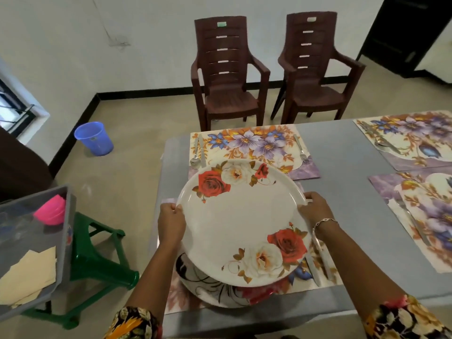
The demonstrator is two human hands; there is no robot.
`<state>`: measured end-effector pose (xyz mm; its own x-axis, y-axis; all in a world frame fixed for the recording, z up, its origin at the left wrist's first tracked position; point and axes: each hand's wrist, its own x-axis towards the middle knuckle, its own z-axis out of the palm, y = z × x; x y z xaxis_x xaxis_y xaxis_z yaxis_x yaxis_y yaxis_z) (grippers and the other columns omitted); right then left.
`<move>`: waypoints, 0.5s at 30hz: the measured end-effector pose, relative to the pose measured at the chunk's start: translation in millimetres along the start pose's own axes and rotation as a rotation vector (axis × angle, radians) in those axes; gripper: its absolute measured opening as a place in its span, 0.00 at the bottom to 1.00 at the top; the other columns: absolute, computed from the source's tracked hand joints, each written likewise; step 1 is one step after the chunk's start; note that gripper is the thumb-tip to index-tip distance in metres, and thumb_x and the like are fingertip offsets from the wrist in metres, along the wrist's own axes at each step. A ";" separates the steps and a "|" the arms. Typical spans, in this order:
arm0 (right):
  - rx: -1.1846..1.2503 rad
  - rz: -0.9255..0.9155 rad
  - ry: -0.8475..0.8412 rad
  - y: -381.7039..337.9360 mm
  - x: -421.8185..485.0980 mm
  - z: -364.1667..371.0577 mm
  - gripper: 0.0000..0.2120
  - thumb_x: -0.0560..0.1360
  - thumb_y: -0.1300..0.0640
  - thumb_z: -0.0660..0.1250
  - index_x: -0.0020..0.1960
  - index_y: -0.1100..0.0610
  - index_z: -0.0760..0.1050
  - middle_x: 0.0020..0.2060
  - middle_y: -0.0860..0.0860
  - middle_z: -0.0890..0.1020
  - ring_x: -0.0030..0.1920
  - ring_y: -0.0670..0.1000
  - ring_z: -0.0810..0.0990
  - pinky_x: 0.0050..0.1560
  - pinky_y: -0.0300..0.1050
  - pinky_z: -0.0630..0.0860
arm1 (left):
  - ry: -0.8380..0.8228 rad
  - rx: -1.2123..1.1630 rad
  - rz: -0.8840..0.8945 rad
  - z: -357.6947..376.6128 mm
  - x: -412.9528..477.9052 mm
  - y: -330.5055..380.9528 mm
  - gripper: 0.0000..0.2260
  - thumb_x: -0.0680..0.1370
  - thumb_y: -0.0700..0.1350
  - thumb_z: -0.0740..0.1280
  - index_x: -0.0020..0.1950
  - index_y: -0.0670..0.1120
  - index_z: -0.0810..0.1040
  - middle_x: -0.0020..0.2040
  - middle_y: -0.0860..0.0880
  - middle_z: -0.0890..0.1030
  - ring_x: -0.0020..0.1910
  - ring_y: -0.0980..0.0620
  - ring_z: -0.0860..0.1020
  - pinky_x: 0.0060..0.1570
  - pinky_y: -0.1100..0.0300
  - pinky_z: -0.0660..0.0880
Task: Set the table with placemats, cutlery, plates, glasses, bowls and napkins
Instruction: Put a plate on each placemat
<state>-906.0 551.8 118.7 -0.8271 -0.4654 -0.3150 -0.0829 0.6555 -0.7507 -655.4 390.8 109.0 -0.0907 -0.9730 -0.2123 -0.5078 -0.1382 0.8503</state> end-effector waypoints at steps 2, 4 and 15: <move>0.078 0.021 0.018 7.9 -0.7 -14.3 0.16 0.73 0.69 0.61 0.60 0.64 0.71 0.54 0.60 0.77 0.47 0.54 0.73 0.45 0.42 0.68 | -0.008 -0.021 0.023 14.1 -7.7 14.4 0.06 0.81 0.40 0.56 0.45 0.40 0.67 0.36 0.48 0.70 0.39 0.48 0.69 0.37 0.58 0.63; 0.168 0.056 0.039 19.5 -0.3 -32.2 0.16 0.73 0.70 0.60 0.60 0.63 0.71 0.55 0.61 0.76 0.47 0.55 0.73 0.46 0.43 0.69 | -0.023 -0.054 0.029 32.5 -15.6 25.6 0.05 0.81 0.40 0.57 0.48 0.39 0.67 0.39 0.47 0.71 0.41 0.48 0.69 0.41 0.58 0.63; 0.313 0.114 0.111 115.1 25.1 -193.1 0.24 0.70 0.77 0.56 0.64 0.63 0.69 0.48 0.57 0.75 0.40 0.53 0.73 0.33 0.38 0.69 | -0.109 -0.110 0.043 183.9 -112.0 89.3 0.09 0.81 0.43 0.58 0.57 0.39 0.70 0.49 0.44 0.73 0.49 0.45 0.72 0.52 0.52 0.69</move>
<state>-1043.7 730.4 136.5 -0.8781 -0.3207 -0.3551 0.1741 0.4773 -0.8613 -848.1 521.5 120.2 -0.2054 -0.9535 -0.2207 -0.4051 -0.1225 0.9060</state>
